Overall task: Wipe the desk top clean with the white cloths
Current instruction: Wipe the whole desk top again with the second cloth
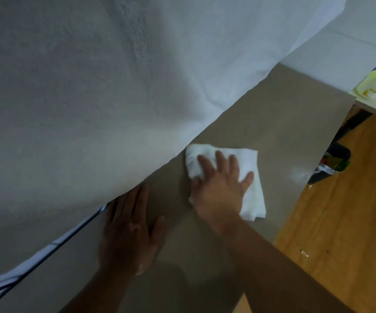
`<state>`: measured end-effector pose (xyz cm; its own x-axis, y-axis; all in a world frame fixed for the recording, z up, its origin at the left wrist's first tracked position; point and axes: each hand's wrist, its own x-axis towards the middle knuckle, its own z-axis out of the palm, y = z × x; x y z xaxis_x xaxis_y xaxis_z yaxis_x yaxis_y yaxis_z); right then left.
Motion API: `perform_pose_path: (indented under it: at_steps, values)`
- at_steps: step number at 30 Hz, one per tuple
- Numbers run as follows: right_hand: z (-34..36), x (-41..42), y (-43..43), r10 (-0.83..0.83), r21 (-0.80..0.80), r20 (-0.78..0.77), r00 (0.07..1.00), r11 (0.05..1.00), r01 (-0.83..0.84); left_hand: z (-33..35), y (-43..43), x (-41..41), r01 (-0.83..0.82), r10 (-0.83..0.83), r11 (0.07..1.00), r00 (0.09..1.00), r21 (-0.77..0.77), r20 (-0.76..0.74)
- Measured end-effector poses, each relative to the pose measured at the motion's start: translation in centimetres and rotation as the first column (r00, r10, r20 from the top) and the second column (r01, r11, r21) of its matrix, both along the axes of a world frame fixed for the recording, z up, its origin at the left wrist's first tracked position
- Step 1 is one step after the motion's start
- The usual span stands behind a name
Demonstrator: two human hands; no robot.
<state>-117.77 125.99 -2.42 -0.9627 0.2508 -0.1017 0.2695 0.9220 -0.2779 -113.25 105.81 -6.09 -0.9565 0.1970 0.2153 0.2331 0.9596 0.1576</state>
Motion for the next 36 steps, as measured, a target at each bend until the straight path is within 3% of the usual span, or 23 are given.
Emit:
perform_pose_path:
  at_steps: [4,9,14,21,27,30,33,36]
  values:
    - [-0.7,5.4,-3.3,0.309,0.024,-0.064,0.949,0.951,-0.308,-0.3,-0.1,0.0,0.024,-0.023,0.999,0.999,0.021,-0.025]
    - [-0.1,2.9,-0.9,0.485,-0.05,-0.051,0.873,0.872,-0.488,-0.2,-0.3,0.0,0.011,-0.011,1.0,0.999,-0.009,0.039]
    - [0.3,-2.7,2.1,0.436,-0.037,-0.019,0.9,0.899,-0.436,0.3,-0.1,0.0,0.021,-0.017,0.998,0.998,-0.061,0.064]
    - [1.2,-11.7,8.9,0.104,-0.062,-0.034,0.994,0.992,-0.106,0.7,0.1,0.1,-0.013,0.015,0.999,0.997,-0.031,0.069]
    - [0.3,-11.2,6.9,-0.06,-0.027,-0.076,0.995,0.998,0.058,0.8,0.3,-0.2,0.018,-0.015,0.999,0.997,-0.045,0.072]
    - [-0.1,-6.7,4.4,0.001,0.009,-0.053,0.999,1.0,-0.001,0.7,0.2,-0.4,0.043,-0.038,0.998,0.995,-0.052,0.092]
    - [-0.8,0.9,2.4,0.191,0.029,-0.088,0.978,0.982,-0.189,0.4,0.0,-0.7,0.09,-0.081,0.992,0.991,-0.086,0.103]
    - [-1.2,8.5,2.0,0.399,0.041,-0.131,0.907,0.917,-0.397,-0.4,-0.7,-0.9,0.125,-0.087,0.978,0.971,-0.166,0.221]
